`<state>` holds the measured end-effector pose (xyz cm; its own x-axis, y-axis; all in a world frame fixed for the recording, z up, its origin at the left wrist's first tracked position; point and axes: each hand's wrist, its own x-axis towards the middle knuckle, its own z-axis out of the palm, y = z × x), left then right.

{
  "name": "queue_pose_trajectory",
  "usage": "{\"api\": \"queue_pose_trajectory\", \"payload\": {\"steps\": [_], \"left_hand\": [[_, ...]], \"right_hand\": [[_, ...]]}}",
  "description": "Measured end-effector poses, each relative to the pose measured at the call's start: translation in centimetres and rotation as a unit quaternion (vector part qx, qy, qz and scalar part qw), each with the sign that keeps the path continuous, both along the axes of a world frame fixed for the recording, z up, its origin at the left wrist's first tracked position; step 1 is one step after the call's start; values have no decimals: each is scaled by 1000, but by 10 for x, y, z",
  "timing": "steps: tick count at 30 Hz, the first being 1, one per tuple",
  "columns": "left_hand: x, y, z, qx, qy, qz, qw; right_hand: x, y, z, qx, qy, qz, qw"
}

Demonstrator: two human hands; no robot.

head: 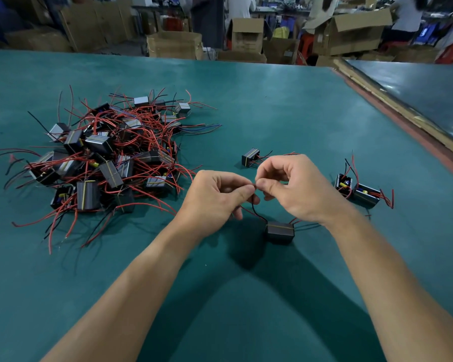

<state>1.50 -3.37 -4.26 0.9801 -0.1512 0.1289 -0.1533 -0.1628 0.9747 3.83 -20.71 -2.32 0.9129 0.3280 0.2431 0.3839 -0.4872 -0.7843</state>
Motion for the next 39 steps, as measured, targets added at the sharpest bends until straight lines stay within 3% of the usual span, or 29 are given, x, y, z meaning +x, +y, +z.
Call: {"api": "queue_pose_trajectory", "payload": {"steps": [3,10,19,23,30,39], "left_hand": [[0,1,3,-45,34,4,998],[-2,0,5,-48,37,17,998],[-1,1,6,-69,61,17,996],[-1,0,4,-78,25,23,996],[2,3,-4,30,-89,34,995],[0,3,-6,106,-166,52,979]], "right_hand": [[0,5,-2,-1,-70,-23,997],[1,1,-2,50,19,-17,998],[-2,-1,2,30,-34,24,999],[-2,0,4,142,79,-12,987],[-4,1,7,139,200,-3,970],[-4,1,5,137,180,-8,974]]}}
